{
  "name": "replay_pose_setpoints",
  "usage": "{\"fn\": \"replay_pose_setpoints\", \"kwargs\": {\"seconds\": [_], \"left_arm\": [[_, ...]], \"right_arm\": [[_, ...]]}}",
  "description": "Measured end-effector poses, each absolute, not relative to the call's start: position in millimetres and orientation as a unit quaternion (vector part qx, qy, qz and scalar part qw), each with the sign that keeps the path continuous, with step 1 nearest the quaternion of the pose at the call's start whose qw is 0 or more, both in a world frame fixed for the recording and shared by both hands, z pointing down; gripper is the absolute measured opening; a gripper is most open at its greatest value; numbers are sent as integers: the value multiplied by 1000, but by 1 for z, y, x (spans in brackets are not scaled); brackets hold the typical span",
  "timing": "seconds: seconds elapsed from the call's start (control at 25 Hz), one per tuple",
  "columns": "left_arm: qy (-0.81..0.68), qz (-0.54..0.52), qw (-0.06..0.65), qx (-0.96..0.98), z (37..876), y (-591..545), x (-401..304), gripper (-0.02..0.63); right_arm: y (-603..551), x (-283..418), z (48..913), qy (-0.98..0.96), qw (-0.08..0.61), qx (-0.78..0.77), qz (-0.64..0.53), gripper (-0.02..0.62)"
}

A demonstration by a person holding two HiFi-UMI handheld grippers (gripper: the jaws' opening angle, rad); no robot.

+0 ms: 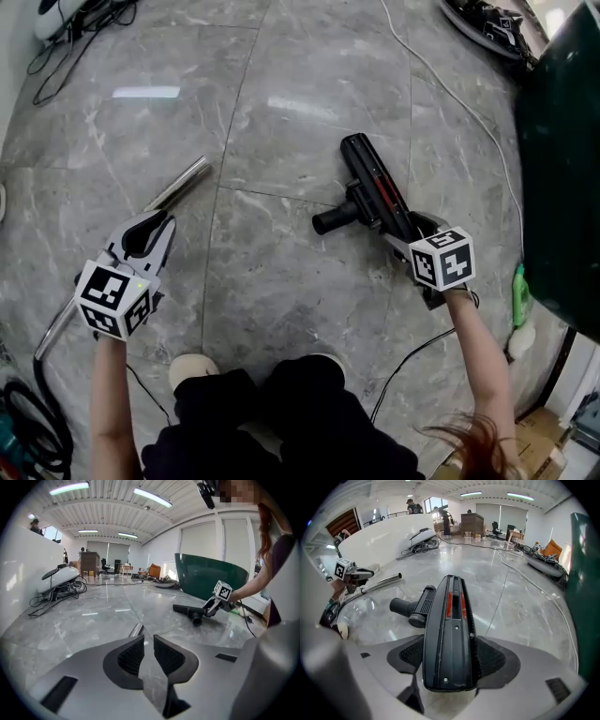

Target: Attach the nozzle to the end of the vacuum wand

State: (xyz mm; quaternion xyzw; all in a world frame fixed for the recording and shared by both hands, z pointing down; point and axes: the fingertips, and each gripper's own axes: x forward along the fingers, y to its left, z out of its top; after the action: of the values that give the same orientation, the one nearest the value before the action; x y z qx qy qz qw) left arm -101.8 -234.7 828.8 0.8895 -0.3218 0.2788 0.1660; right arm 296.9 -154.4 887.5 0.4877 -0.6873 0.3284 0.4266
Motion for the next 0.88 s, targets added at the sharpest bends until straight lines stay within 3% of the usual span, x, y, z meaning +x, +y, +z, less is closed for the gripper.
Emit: {"fn": "replay_pose_setpoints", "kwargs": {"seconds": [0.08,0.24,0.6,0.88], "left_arm": [[-312,326,146,880,840,-238,-114,116],[-280,451,64,845,870,-258,-136,160],[-178,627,67,755,930,-258,-154,166],[-142,613,97,771,921,-235,-142,160]], "right_arm": [[-155,278,890,-683,413,501,335,357],[-172,246,896,-672,369,539,348,357],[-223,211,893,-660,333,590,325,357],[-234,197,885,-679,341,583,287,354]]}}
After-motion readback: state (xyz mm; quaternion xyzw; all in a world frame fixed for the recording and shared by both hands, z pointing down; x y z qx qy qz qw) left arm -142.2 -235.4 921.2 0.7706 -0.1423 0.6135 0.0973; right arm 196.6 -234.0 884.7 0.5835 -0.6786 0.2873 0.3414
